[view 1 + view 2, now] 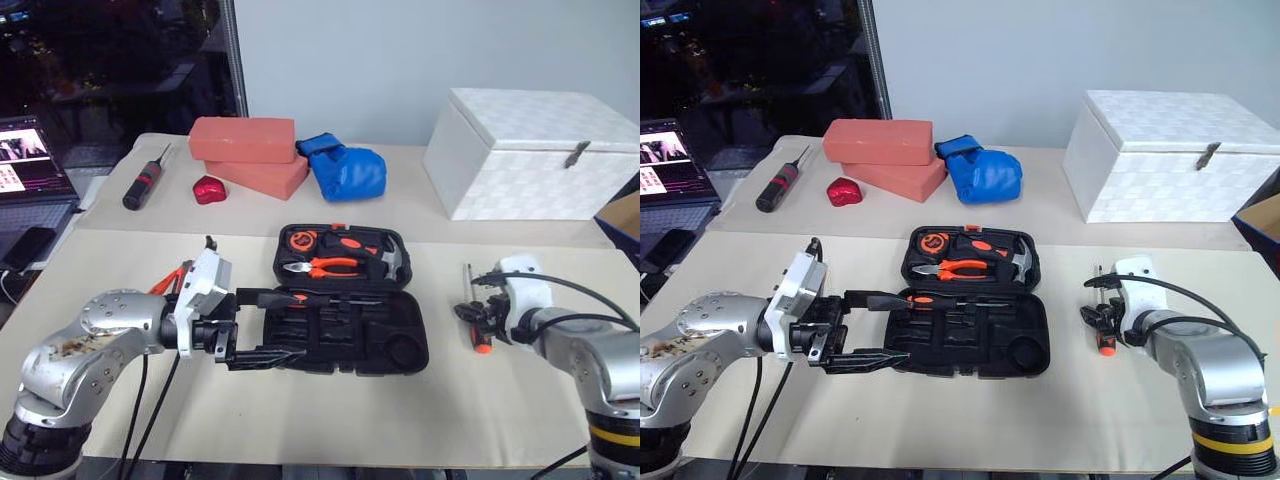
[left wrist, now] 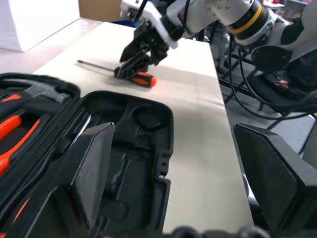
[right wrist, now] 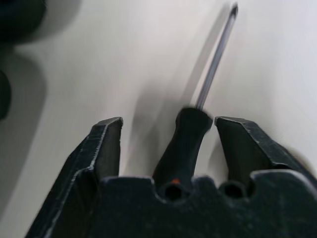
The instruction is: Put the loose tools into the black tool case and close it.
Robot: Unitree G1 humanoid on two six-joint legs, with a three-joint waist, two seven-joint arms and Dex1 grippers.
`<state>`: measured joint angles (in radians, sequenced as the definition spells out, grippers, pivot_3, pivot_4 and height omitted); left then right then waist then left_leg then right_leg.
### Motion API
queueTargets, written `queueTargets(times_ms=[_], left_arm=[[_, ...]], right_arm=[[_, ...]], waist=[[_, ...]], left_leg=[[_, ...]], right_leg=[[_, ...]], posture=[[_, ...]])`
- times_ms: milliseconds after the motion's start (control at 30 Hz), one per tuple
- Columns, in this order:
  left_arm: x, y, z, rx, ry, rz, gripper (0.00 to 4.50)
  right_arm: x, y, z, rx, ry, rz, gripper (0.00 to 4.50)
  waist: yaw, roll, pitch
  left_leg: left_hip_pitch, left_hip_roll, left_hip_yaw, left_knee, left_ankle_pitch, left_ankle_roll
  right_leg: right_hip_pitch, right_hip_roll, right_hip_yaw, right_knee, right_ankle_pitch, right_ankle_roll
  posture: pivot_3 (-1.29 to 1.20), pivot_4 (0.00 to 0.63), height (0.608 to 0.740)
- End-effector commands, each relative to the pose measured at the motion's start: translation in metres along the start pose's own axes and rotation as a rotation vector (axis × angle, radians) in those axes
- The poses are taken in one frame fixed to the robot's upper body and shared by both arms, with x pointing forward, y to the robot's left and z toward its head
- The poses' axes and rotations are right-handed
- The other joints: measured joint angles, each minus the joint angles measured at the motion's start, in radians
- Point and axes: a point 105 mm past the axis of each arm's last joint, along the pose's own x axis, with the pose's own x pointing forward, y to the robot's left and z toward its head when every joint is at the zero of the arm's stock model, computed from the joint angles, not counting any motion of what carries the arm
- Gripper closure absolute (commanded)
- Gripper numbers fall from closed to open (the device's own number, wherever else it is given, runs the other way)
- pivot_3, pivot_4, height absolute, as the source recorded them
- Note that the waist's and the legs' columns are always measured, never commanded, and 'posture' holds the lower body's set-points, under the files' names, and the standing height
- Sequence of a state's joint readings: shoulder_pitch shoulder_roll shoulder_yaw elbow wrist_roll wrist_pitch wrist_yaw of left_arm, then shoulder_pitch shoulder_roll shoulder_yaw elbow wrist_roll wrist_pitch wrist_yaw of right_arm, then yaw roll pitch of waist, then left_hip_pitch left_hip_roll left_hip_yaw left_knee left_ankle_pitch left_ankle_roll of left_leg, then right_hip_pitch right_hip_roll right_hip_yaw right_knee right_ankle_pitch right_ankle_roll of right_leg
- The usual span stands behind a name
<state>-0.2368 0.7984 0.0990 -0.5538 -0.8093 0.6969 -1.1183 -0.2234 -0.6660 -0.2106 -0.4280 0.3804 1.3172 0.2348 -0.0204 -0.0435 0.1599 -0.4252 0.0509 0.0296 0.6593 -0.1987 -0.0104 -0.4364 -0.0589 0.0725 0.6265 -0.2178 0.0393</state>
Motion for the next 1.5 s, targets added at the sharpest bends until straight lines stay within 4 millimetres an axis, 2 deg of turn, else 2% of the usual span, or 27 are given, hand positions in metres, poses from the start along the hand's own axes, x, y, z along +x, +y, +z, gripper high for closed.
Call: queueTargets(times_ms=[33, 67, 100, 133, 200, 233, 300, 333, 433, 500, 533, 600, 700, 800, 867, 1067, 1233, 1367, 1433, 1467, 1500], left_arm=[[0.002, -0.002, 0.006, 0.040, -0.017, -0.026, 0.39], [0.002, -0.002, 0.005, 0.041, -0.018, -0.026, 0.39], [0.002, -0.001, 0.004, 0.041, -0.019, -0.022, 0.39], [0.001, 0.000, 0.004, 0.041, -0.019, -0.018, 0.39], [0.000, 0.001, 0.003, 0.038, -0.022, -0.008, 0.39], [-0.001, 0.001, 0.002, 0.036, -0.023, -0.003, 0.39], [-0.003, 0.003, 0.000, 0.034, -0.025, 0.014, 0.39], [-0.004, 0.003, -0.001, 0.033, -0.028, 0.022, 0.39], [-0.010, 0.009, -0.002, 0.034, -0.069, 0.101, 0.39], [-0.017, 0.008, -0.010, 0.039, -0.052, 0.129, 0.39], [-0.022, 0.004, -0.014, 0.019, -0.038, 0.116, 0.39], [-0.030, 0.001, -0.020, -0.019, -0.024, 0.109, 0.39], [-0.041, 0.003, -0.030, -0.037, 0.003, 0.145, 0.39], [-0.046, 0.003, -0.031, -0.040, 0.012, 0.158, 0.39], [-0.049, 0.002, -0.030, -0.040, 0.013, 0.167, 0.39], [-0.050, -0.003, -0.033, -0.044, 0.018, 0.186, 0.39], [-0.050, -0.004, -0.034, -0.044, 0.022, 0.191, 0.39], [-0.049, -0.003, -0.035, -0.043, 0.026, 0.190, 0.39], [-0.049, -0.003, -0.036, -0.044, 0.025, 0.187, 0.39], [-0.048, -0.003, -0.036, -0.045, 0.026, 0.186, 0.39], [-0.049, -0.002, -0.036, -0.046, 0.027, 0.186, 0.39]], right_arm=[[0.005, -0.008, -0.006, 0.032, 0.000, -0.044, 1.01], [0.006, -0.008, -0.007, 0.038, 0.001, -0.038, 1.51], [0.006, -0.009, -0.007, 0.039, 0.000, -0.043, 1.67], [0.006, -0.011, -0.007, 0.036, -0.003, -0.046, 2.12], [0.004, -0.013, -0.007, 0.031, -0.012, -0.046, 2.69], [0.003, -0.013, -0.006, 0.028, -0.018, -0.042, 3.18], [-0.003, -0.014, 0.001, -0.004, -0.062, -0.033, 3.59], [-0.005, -0.014, 0.005, -0.020, -0.083, -0.027, 3.59], [-0.024, 0.000, 0.045, -0.101, -0.277, 0.077, 3.60], [-0.041, 0.031, 0.076, -0.275, -0.408, 0.247, 3.61], [-0.048, 0.056, 0.084, -0.380, -0.436, 0.384, 3.61], [-0.054, 0.090, 0.092, -0.567, -0.468, 0.558, 3.61], [-0.039, 0.118, 0.088, -0.820, -0.434, 0.699, 3.61], [-0.021, 0.123, 0.075, -1.013, -0.369, 0.750, 3.61], [-0.016, 0.125, 0.070, -1.066, -0.333, 0.794, 3.61], [-0.002, 0.129, 0.060, -1.115, -0.269, 0.830, 3.61], [0.006, 0.133, 0.053, -1.076, -0.226, 0.845, 3.61], [0.005, 0.138, 0.047, -1.048, -0.196, 0.889, 3.61], [0.006, 0.139, 0.046, -1.031, -0.194, 0.898, 2.65], [0.005, 0.140, 0.045, -1.024, -0.191, 0.906, 2.49], [0.003, 0.140, 0.046, -1.017, -0.200, 0.912, 2.12]], waist=[[0.000, 0.000, 0.000], [0.000, 0.000, 0.000], [-0.001, 0.000, 0.000], [-0.001, 0.000, 0.000], [0.000, 0.000, 0.000], [0.000, 0.000, 0.000], [0.001, 0.000, 0.000], [0.003, 0.000, 0.000], [0.002, 0.001, 0.001], [-0.007, 0.003, 0.002], [-0.018, 0.004, 0.003], [-0.029, 0.005, 0.003], [-0.037, 0.004, 0.004], [-0.020, 0.002, 0.005], [-0.012, 0.002, 0.006], [-0.013, 0.002, 0.006], [-0.011, 0.003, 0.007], [-0.011, 0.003, 0.006], [-0.010, 0.003, 0.006], [-0.010, 0.003, 0.006], [-0.010, 0.003, 0.006]], left_leg=[[0.000, 0.000, 0.000, 0.000, 0.000, 0.000], [0.000, 0.000, 0.000, 0.000, 0.000, 0.000], [0.001, 0.000, 0.000, 0.000, 0.000, 0.000], [0.002, 0.000, 0.000, 0.000, 0.000, 0.000], [0.002, 0.000, 0.000, 0.000, 0.000, 0.000], [0.002, 0.000, 0.000, 0.000, 0.000, 0.000], [0.002, 0.000, 0.000, 0.000, 0.000, 0.000], [0.002, 0.000, 0.000, 0.000, 0.000, 0.000], [0.001, 0.000, 0.000, 0.000, 0.000, 0.000], [0.001, 0.000, 0.000, 0.000, 0.000, 0.000], [0.001, 0.000, 0.000, 0.000, 0.000, 0.000], [0.002, 0.001, 0.000, 0.000, 0.000, 0.000], [0.006, 0.003, -0.002, -0.001, 0.000, 0.000], [0.006, 0.002, -0.002, -0.001, 0.000, 0.000], [0.002, 0.000, -0.001, 0.000, 0.000, 0.000], [-0.004, 0.000, 0.001, 0.000, -0.001, 0.001], [-0.001, 0.001, 0.000, -0.001, -0.001, 0.000], [0.002, 0.001, 0.000, 0.000, 0.000, 0.000], [0.002, 0.001, 0.000, 0.000, 0.000, 0.000], [0.003, 0.001, 0.000, 0.000, 0.000, 0.000], [0.003, 0.001, 0.000, 0.000, 0.000, 0.000]], right_leg=[[0.000, 0.000, 0.000, 0.000, 0.000, 0.000], [0.000, 0.000, 0.000, 0.000, 0.000, 0.000], [0.001, 0.000, 0.000, 0.000, 0.000, 0.000], [0.002, 0.000, 0.000, 0.000, 0.000, 0.000], [0.002, 0.000, 0.000, 0.000, 0.000, 0.000], [0.002, 0.000, 0.000, 0.000, 0.000, 0.000], [0.002, 0.000, 0.000, 0.000, 0.000, 0.000], [0.002, 0.000, 0.000, 0.000, 0.000, 0.000], [0.001, 0.000, 0.000, -0.001, 0.000, 0.000], [0.001, 0.000, 0.000, 0.000, 0.000, 0.000], [0.001, 0.000, 0.000, 0.000, 0.000, 0.000], [0.000, 0.001, 0.000, 0.002, 0.000, -0.001], [0.002, 0.003, -0.001, 0.002, 0.000, -0.003], [0.002, 0.001, -0.002, 0.002, -0.001, -0.004], [0.000, -0.001, -0.002, 0.001, -0.001, -0.003], [-0.004, -0.002, -0.001, 0.000, 0.003, 0.003], [-0.003, 0.000, -0.003, 0.004, -0.001, 0.002], [0.000, -0.001, -0.003, 0.004, -0.003, -0.002], [0.000, -0.001, -0.002, 0.004, -0.002, -0.002], [0.000, -0.001, -0.002, 0.004, -0.002, -0.002], [0.000, -0.001, -0.002, 0.004, -0.002, -0.002]], posture=[[0.00, 0.150, 0.740], [0.00, 0.150, 0.740], [0.00, 0.150, 0.740], [0.00, 0.150, 0.740], [0.00, 0.150, 0.740], [0.00, 0.150, 0.740], [0.00, 0.150, 0.740], [0.00, 0.150, 0.740], [0.00, 0.150, 0.740], [0.00, 0.150, 0.740], [0.00, 0.150, 0.740], [0.00, 0.150, 0.740], [0.00, 0.150, 0.740], [0.00, 0.150, 0.740], [0.00, 0.150, 0.740], [0.00, 0.150, 0.740], [0.00, 0.150, 0.740], [0.00, 0.150, 0.740], [0.00, 0.150, 0.740], [0.00, 0.150, 0.740], [0.00, 0.150, 0.740]])
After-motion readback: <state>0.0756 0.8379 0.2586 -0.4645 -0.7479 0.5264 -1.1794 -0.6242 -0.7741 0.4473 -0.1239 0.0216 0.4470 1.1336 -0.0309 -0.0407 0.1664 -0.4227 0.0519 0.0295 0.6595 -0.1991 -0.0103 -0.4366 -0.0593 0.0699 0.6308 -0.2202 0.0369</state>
